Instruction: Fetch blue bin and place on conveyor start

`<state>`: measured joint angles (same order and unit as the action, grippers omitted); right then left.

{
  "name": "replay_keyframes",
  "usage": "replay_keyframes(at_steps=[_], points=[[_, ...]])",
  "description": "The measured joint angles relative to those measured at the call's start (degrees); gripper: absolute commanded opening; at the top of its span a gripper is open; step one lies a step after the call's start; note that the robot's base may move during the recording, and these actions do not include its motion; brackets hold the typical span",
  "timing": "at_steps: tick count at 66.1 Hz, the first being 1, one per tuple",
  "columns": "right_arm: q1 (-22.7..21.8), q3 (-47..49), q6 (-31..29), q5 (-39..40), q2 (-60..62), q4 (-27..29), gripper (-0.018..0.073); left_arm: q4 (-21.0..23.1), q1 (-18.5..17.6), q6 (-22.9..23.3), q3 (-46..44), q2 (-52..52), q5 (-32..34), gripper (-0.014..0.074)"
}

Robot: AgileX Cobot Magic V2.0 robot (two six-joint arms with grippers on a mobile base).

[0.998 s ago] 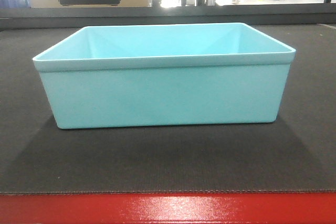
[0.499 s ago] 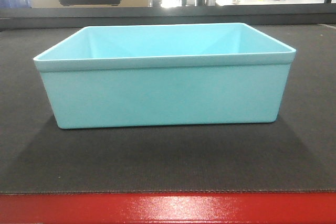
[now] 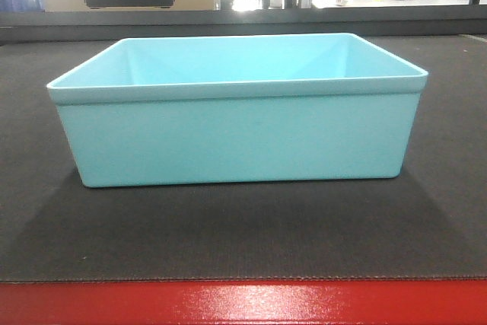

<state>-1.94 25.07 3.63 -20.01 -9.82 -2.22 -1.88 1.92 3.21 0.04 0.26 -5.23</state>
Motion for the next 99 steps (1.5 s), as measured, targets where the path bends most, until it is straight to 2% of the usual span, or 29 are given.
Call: replay_keyframes(at_steps=[42,59,71,88,99], points=[[0.0,0.0,0.0,0.04,0.0,0.0,-0.0162,0.0,0.0,-0.12,0.03,0.0,0.45,-0.0111],[-0.76,-0.94,0.1,3.3,0.0,0.77,-0.0162,0.0,0.0,-0.12,0.03,0.0,0.57,-0.0111],[-2.71,-7.34,0.1,7.97,0.34,2.22,-0.0162,0.0,0.0,-0.12,0.03,0.0,0.57,-0.0111],[-2.99,-21.84,0.1,16.21,8.07,3.77,-0.0162,0.0,0.0,-0.12,0.03,0.0,0.69,-0.0111],[-3.46,-24.96,-0.38,16.86,9.39,5.47,-0.0162,0.0,0.0,-0.12,0.03,0.0,0.82,-0.0111]])
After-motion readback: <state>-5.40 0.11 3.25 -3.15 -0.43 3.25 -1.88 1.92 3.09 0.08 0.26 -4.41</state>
